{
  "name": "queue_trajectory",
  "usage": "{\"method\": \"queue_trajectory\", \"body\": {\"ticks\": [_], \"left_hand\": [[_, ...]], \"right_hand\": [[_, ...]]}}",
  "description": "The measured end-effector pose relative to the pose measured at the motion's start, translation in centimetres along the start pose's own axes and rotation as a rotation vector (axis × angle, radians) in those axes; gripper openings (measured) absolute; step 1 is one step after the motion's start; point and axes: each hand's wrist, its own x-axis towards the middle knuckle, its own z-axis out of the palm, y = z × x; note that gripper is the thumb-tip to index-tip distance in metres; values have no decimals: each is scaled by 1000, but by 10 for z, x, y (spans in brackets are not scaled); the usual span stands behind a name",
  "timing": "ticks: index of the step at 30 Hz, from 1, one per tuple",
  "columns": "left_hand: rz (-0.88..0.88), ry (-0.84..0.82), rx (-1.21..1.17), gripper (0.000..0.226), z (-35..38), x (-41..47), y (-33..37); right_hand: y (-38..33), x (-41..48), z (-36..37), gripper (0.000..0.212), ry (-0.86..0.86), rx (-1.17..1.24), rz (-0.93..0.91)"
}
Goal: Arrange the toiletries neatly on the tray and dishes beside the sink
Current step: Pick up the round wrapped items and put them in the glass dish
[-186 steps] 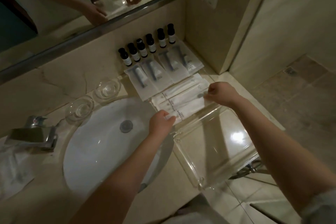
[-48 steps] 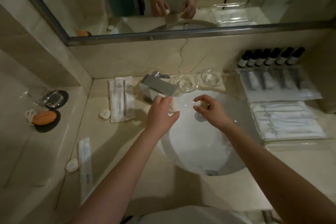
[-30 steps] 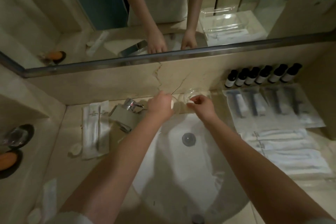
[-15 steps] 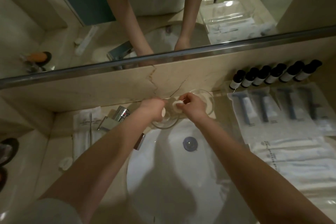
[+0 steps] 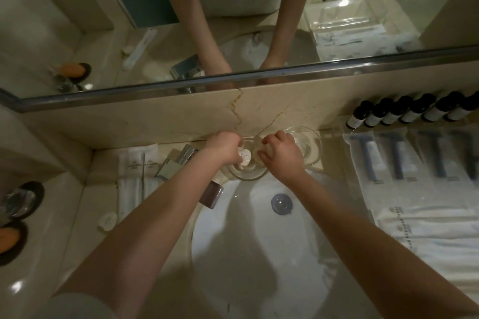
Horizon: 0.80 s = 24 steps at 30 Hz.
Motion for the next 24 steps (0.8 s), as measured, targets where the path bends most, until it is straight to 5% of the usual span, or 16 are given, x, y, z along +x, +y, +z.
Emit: {"method": "queue_trajectory", "body": {"ticks": [6, 24], "left_hand": [[-7, -66, -84, 32, -1, 3, -4], [2, 6, -36, 34, -2, -1, -2]], "right_hand": [[8, 4, -15, 55, -185, -239, -210], [-1, 4, -16, 58, -199, -185, -94]]}}
